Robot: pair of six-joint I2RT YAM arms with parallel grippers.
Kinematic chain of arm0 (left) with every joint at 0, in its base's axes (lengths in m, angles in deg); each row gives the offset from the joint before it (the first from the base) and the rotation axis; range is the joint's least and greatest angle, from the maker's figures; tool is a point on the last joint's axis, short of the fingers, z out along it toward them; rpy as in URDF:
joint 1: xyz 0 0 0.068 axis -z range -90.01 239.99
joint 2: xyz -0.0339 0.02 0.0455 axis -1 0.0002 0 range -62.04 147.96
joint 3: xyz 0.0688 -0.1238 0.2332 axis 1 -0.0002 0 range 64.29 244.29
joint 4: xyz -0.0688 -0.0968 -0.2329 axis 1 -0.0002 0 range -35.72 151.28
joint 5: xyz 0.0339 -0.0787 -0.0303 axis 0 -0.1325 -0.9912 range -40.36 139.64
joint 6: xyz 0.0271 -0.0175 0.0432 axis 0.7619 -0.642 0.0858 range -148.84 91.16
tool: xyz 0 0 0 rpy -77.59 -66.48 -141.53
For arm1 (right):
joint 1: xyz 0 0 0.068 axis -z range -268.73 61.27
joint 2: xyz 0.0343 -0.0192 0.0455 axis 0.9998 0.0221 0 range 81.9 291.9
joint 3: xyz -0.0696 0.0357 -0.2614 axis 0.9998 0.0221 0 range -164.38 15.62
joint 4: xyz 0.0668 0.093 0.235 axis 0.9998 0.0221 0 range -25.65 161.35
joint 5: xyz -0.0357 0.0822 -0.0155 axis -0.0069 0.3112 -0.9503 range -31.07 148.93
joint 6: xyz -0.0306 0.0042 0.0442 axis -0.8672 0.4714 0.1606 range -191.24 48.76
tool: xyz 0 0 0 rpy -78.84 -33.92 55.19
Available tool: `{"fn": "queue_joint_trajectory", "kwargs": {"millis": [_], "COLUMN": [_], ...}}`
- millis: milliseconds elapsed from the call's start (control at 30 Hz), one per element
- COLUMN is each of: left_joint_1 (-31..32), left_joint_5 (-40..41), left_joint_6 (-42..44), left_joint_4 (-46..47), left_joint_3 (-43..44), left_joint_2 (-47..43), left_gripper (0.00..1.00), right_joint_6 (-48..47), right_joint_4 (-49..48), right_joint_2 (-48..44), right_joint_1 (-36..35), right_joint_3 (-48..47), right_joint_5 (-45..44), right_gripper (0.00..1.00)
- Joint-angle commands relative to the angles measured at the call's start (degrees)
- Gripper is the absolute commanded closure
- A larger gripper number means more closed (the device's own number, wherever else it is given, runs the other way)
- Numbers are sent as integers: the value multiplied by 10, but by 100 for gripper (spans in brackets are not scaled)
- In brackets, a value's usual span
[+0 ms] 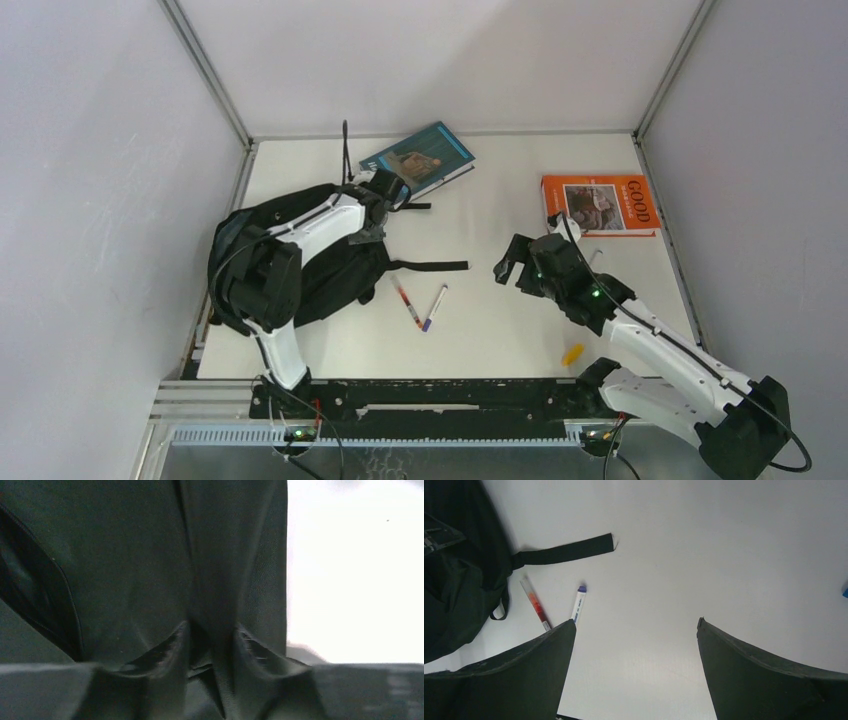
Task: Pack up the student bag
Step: Adjust the student bag at the center of the board.
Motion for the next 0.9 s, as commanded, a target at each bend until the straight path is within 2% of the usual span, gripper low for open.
{"fn": "queue_joint_trajectory", "kwargs": {"millis": [0, 33, 67, 100, 267, 533, 767, 867], "left_joint_1": [-21, -26, -31, -35, -51, -56, -58, -60], "left_joint_5": [10, 12, 18, 25, 52, 108, 196, 243], "left_joint_6": [-30, -36, -41, -45, -55, -112, -143, -177], "left_joint_4": [6, 6, 8, 13, 23, -17, -11, -54], "left_joint_3": [37, 35, 32, 26, 25, 43, 102, 165], "left_joint_2": [4, -5, -17, -34, -112, -250, -345, -339], "left_gripper": [77, 91, 99, 100, 100, 100, 100, 100], "right_joint_6": [5, 5, 5, 6, 5, 1, -2, -1], "right_joint_4": [0, 2, 4, 6, 7, 29, 26, 23], "right_joint_2": [-12, -14, -16, -18, -31, -47, -52, -46], "right_joint_1": [-2, -2, -3, -3, -3, 5, 8, 8], "right_joint_3": [-25, -25, -25, -25, -12, -8, -8, -6], "right_joint_5": [-13, -13, -13, -13, -16, -32, -27, -26], "right_gripper": [1, 1, 1, 1, 1, 1, 1, 1]}}
